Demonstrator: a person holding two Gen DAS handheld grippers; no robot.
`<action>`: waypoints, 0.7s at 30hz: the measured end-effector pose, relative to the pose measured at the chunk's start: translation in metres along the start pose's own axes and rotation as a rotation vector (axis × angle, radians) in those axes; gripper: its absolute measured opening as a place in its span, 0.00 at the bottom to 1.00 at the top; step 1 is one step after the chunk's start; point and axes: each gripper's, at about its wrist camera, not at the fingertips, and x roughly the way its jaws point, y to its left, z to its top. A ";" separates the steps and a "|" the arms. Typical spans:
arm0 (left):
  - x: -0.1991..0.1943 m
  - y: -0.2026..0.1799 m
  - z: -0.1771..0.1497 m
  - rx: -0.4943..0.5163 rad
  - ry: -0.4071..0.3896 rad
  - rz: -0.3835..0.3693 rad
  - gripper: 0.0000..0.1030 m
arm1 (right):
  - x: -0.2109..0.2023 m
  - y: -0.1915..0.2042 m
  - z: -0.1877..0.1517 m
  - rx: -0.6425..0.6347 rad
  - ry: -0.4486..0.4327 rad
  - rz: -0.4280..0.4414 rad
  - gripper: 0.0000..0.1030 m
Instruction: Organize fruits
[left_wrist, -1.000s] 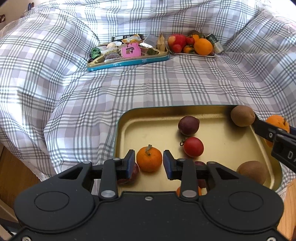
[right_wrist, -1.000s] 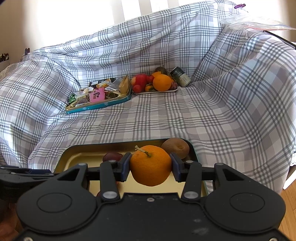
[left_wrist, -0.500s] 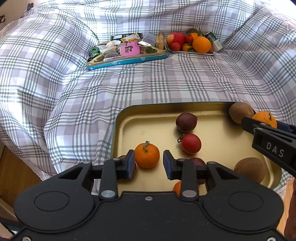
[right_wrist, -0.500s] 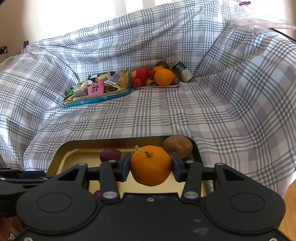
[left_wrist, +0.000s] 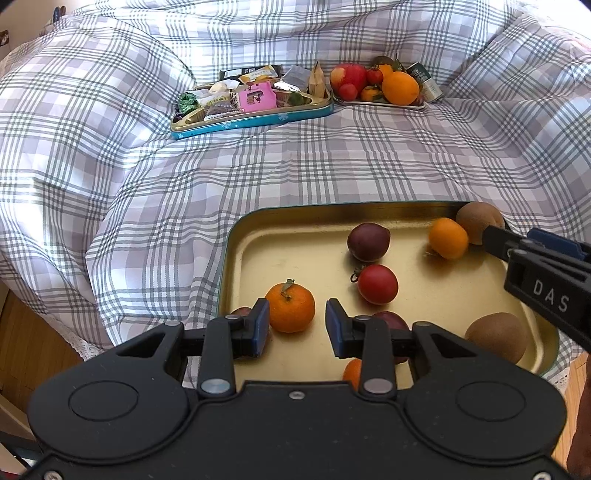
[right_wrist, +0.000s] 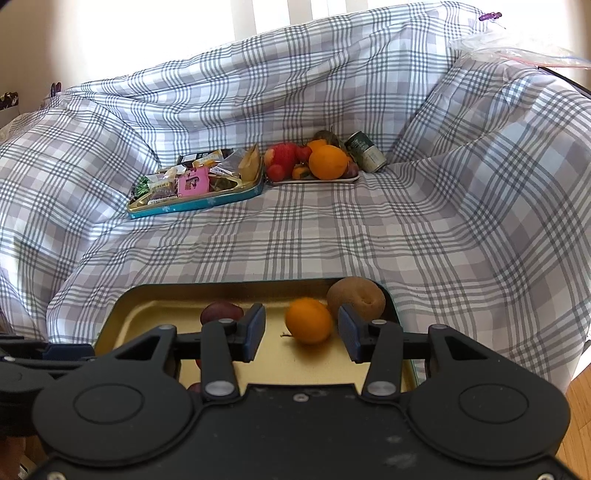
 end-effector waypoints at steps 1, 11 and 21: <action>0.000 0.000 0.001 0.001 0.000 0.001 0.42 | -0.001 0.000 -0.001 0.001 0.003 0.000 0.46; -0.002 -0.001 -0.003 -0.001 0.001 0.001 0.42 | -0.008 -0.007 -0.010 0.020 0.024 -0.007 0.46; -0.002 -0.001 -0.004 -0.005 0.008 -0.002 0.42 | -0.015 -0.009 -0.016 0.022 0.043 -0.013 0.46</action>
